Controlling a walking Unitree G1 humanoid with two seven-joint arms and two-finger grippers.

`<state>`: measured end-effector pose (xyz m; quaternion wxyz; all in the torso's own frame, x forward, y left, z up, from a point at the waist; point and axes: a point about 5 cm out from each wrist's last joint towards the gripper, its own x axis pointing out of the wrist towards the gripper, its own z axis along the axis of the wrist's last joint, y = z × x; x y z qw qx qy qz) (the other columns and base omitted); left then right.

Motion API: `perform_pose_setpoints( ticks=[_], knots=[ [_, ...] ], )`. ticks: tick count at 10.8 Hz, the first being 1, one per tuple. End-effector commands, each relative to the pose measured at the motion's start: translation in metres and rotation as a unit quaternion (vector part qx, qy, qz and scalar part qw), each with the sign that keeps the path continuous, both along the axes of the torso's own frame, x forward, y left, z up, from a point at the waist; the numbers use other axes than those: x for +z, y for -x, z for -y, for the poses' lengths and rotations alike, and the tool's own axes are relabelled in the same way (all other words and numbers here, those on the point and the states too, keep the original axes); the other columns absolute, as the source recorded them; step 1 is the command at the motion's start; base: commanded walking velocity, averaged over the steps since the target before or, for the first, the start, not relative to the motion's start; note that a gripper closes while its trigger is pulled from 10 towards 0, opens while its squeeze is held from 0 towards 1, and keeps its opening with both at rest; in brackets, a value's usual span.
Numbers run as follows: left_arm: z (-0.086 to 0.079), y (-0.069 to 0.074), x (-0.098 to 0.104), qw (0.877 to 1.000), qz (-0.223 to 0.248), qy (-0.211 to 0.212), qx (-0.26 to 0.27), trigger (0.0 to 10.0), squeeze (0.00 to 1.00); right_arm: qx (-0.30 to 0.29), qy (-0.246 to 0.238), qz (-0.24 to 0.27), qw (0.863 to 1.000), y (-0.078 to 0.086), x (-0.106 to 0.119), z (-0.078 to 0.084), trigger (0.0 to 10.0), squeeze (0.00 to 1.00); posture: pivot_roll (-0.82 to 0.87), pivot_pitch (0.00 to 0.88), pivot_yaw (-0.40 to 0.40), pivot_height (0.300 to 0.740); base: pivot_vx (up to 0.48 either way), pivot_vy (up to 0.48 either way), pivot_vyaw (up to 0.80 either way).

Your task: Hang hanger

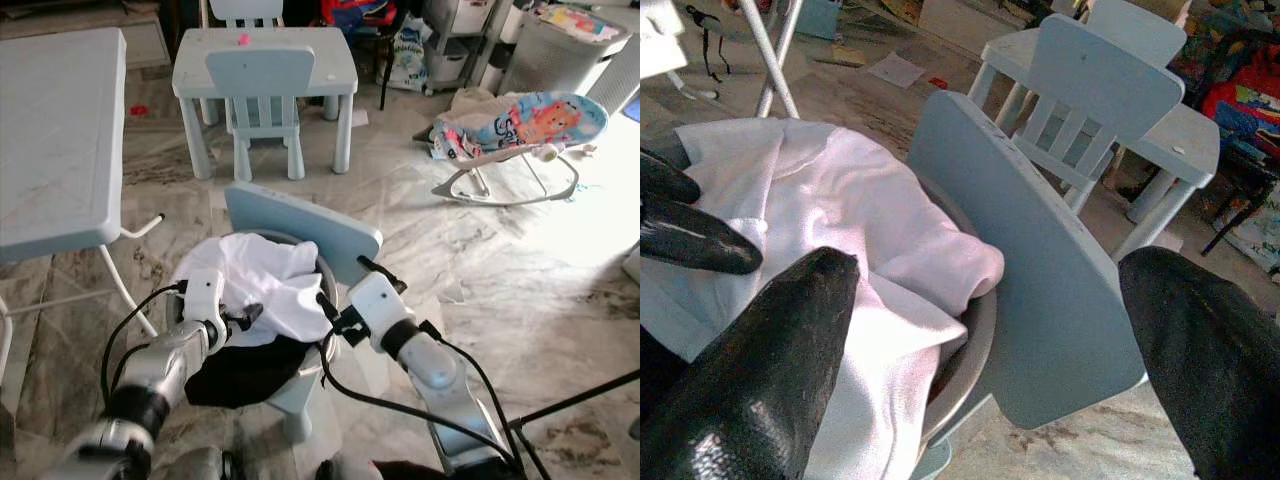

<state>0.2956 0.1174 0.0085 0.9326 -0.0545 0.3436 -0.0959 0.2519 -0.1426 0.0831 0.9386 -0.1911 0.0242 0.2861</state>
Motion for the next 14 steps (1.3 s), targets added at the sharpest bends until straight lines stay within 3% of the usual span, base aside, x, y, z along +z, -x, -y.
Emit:
perform_pose_setpoints(
  ticks=[1,2,6,14],
  knots=[
    [-0.0037,0.0002,-0.0041,1.000,-0.012,0.005,0.013,0.5,0.00,0.007,0.004,0.003,1.000,0.0008,-0.0005,-0.0027,10.0,0.00,-0.13,0.012,-0.028,0.740,0.000,0.000,0.00],
    [-0.0055,-0.0004,-0.0046,1.000,-0.016,0.009,0.016,0.0,0.00,0.010,0.008,0.004,1.000,0.0018,-0.0010,-0.0030,10.0,0.00,-0.13,0.011,-0.027,0.740,0.000,0.000,0.00],
    [-0.0010,-0.0057,0.0008,1.000,0.007,0.023,0.009,0.0,0.00,0.009,0.009,0.006,1.000,-0.0016,-0.0013,-0.0019,10.0,0.00,-0.12,0.003,-0.033,0.740,0.000,0.000,0.00],
    [-0.0019,0.0007,-0.0074,1.000,-0.008,0.020,-0.001,0.0,0.00,0.009,0.008,0.006,1.000,-0.0020,-0.0051,-0.0034,10.0,0.00,-0.11,0.002,-0.025,0.740,0.000,0.000,0.00]
  ],
)
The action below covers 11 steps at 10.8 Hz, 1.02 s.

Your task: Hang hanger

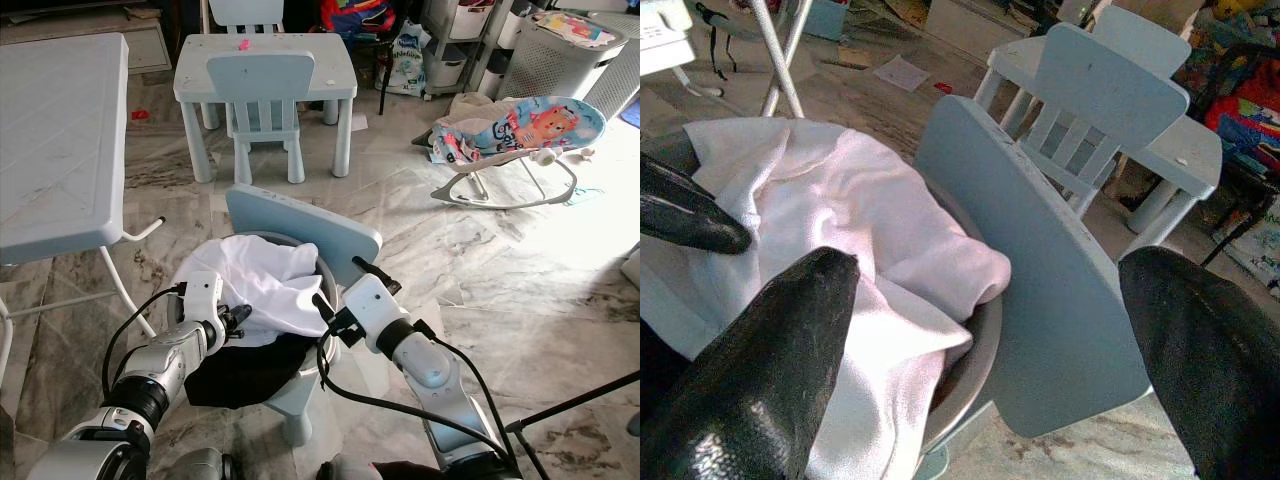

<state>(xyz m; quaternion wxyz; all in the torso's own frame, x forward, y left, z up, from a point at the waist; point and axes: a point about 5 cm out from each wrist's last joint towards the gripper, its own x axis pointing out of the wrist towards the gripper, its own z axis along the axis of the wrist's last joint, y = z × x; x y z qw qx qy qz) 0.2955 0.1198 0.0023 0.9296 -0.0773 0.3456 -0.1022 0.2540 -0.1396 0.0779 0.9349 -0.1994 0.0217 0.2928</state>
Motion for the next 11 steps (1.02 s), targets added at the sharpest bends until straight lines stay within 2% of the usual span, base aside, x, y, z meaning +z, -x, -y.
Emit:
perform_pose_setpoints(
  ticks=[1,5,6,7,9,11],
  knots=[
    [0.001,0.001,-0.001,1.000,-0.004,-0.003,-0.004,0.0,0.00,0.001,0.001,0.003,1.000,0.000,0.000,-0.001,10.0,0.00,-0.11,0.002,-0.025,0.740,0.000,0.000,0.00],
    [0.000,-0.001,0.001,1.000,0.010,-0.002,-0.001,0.0,0.00,-0.001,0.001,0.008,1.000,-0.001,0.000,-0.001,10.0,0.00,-0.11,0.003,-0.024,0.740,0.000,0.000,0.00],
    [0.000,-0.005,0.006,0.999,0.034,0.003,0.005,0.0,0.00,-0.001,0.000,0.009,1.000,-0.002,0.000,-0.001,10.0,0.00,-0.11,0.001,-0.024,0.740,0.000,0.000,0.00],
    [0.004,-0.012,0.019,0.997,0.076,0.020,-0.002,0.0,0.00,-0.001,0.000,0.011,1.000,-0.002,0.000,-0.002,10.0,0.00,-0.11,0.000,-0.024,0.740,0.000,0.000,0.00],
    [0.008,-0.023,0.045,0.984,0.171,-0.015,-0.036,0.0,0.00,-0.002,0.000,0.013,1.000,-0.003,0.000,-0.003,10.0,0.00,-0.10,0.000,-0.024,0.740,0.000,0.000,0.00],
    [0.011,-0.037,0.086,0.959,0.281,-0.003,-0.032,0.0,0.00,-0.005,-0.001,0.021,1.000,-0.008,0.002,-0.004,10.0,0.00,-0.08,0.000,-0.019,0.740,0.000,0.000,0.00]
  ],
)
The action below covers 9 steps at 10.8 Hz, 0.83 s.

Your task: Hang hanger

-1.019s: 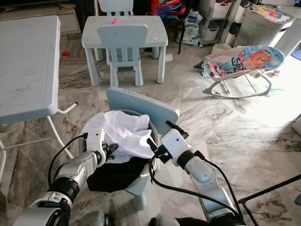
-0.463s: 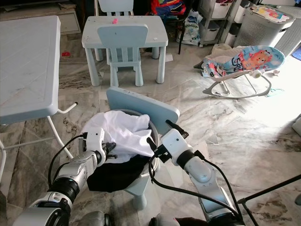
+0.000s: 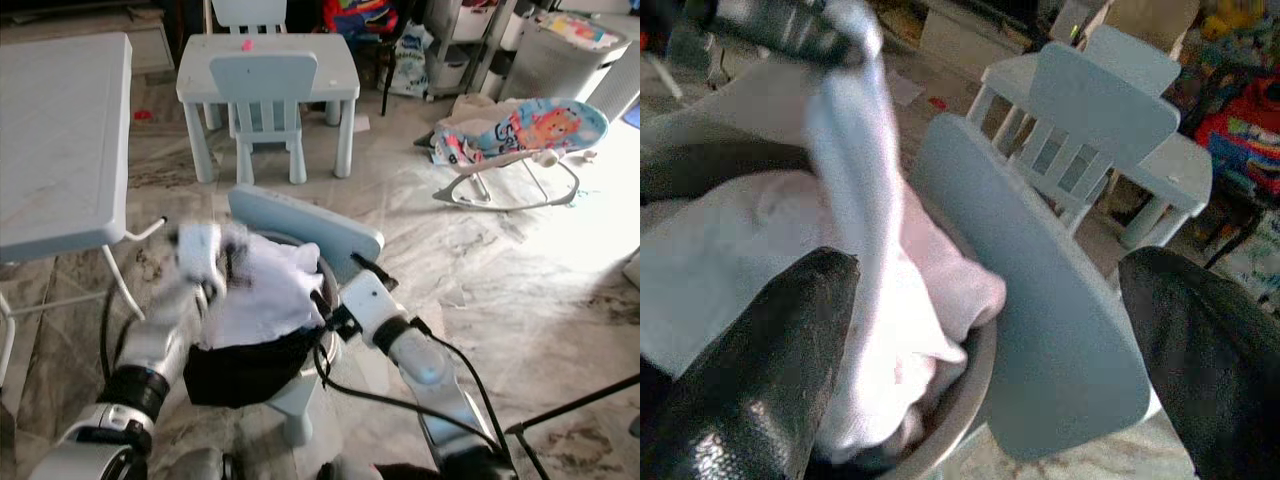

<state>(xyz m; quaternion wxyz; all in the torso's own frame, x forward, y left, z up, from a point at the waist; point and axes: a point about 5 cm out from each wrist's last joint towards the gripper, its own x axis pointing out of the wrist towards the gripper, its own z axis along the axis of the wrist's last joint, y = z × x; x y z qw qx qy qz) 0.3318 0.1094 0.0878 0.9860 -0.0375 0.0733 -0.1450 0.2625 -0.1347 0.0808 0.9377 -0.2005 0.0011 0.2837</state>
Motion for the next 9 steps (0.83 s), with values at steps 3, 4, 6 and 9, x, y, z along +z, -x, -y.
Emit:
perform_pose_setpoints(
  ticks=[3,4,6,9],
  knots=[
    [0.007,-0.021,0.081,0.988,0.150,0.032,-0.029,0.0,0.00,-0.009,-0.004,0.005,1.000,-0.005,-0.003,-0.005,10.0,0.00,-0.06,0.000,-0.012,0.740,0.000,0.000,0.00],
    [0.010,-0.025,0.106,0.982,0.182,0.047,-0.032,0.0,0.00,-0.010,-0.006,0.007,1.000,-0.007,-0.003,-0.007,10.0,0.00,-0.06,0.000,-0.008,0.740,0.000,0.000,0.00],
    [0.017,-0.029,0.145,0.969,0.230,0.065,-0.063,0.0,0.00,-0.013,-0.016,0.009,1.000,-0.009,-0.003,-0.010,10.0,0.00,-0.05,0.000,0.000,0.740,0.000,0.000,0.00],
    [0.014,-0.029,0.153,0.967,0.239,0.032,-0.086,0.0,0.00,0.072,-0.029,-0.040,0.996,-0.006,-0.002,-0.010,10.0,0.00,-0.04,0.000,0.007,0.740,0.000,0.000,0.00]
  ],
)
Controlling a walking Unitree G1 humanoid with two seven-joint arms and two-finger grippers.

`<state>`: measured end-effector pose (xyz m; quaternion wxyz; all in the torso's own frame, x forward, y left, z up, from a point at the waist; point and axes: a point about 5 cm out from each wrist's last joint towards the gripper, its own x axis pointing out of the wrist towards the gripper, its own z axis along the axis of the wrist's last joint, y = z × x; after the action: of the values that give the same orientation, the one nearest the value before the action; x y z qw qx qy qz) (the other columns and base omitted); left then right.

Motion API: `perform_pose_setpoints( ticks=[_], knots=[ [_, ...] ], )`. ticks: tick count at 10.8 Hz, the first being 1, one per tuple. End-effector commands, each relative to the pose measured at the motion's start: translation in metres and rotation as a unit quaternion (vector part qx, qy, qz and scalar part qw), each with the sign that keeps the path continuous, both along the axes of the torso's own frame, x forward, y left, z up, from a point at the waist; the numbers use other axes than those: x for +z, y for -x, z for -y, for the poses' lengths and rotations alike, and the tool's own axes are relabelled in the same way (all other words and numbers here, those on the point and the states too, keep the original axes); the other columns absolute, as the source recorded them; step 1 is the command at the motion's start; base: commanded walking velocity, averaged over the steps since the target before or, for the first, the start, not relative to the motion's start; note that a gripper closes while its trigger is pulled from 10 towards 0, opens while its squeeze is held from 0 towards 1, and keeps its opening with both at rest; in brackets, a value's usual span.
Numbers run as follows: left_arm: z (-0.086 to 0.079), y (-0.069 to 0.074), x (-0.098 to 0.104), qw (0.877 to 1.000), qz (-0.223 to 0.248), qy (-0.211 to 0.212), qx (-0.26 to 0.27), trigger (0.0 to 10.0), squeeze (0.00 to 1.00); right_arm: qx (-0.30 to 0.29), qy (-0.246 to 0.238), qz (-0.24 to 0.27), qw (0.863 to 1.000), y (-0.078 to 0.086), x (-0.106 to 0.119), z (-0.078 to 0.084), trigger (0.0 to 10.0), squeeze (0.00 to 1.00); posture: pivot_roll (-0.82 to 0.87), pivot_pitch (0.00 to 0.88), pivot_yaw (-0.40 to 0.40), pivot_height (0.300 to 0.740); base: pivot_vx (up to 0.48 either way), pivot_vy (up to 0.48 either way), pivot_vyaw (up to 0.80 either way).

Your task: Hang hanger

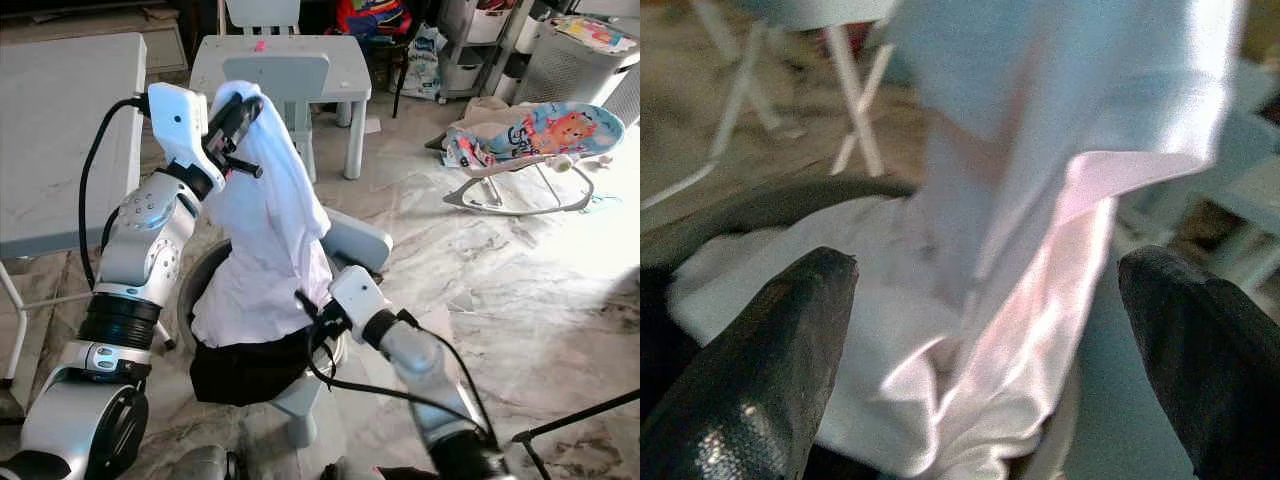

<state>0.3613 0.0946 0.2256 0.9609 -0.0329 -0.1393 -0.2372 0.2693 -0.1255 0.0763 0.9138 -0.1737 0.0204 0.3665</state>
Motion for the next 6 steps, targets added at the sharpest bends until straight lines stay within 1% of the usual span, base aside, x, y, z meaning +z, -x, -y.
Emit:
perform_pose_setpoints(
  ticks=[1,2,3,4,5,6],
  knots=[
    [-0.001,0.001,0.020,0.999,0.032,0.007,0.001,0.0,0.00,0.012,0.005,-0.013,1.000,-0.001,-0.002,-0.001,10.0,0.00,-0.04,0.000,0.005,0.740,0.000,0.000,0.00],
    [0.001,0.003,0.024,0.999,0.034,0.012,-0.005,0.0,0.00,0.005,0.024,-0.016,1.000,-0.010,-0.008,-0.008,10.0,0.00,-0.03,0.000,0.002,0.740,0.000,0.000,0.00],
    [0.001,0.005,0.025,0.999,0.034,0.012,-0.010,0.0,0.00,-0.001,0.028,-0.012,1.000,-0.014,-0.009,-0.012,10.0,0.00,-0.02,0.000,-0.001,0.740,0.000,0.000,0.00],
    [-0.005,0.010,0.018,1.000,0.013,0.010,-0.008,0.0,0.00,-0.042,0.031,-0.002,0.999,-0.027,-0.010,-0.020,10.0,0.00,-0.01,0.000,-0.005,0.740,0.000,0.000,0.00],
    [-0.011,0.017,0.001,1.000,-0.012,-0.003,0.002,0.0,0.00,-0.047,0.023,-0.008,0.999,-0.029,-0.010,-0.025,10.0,0.00,0.01,0.000,-0.013,0.740,0.000,0.000,0.00],
    [-0.025,0.028,-0.026,0.998,-0.056,-0.027,0.031,0.0,0.00,-0.042,0.022,-0.015,0.999,-0.027,-0.011,-0.023,10.0,0.00,0.02,0.000,-0.017,0.740,0.000,0.000,0.00]
  ],
)
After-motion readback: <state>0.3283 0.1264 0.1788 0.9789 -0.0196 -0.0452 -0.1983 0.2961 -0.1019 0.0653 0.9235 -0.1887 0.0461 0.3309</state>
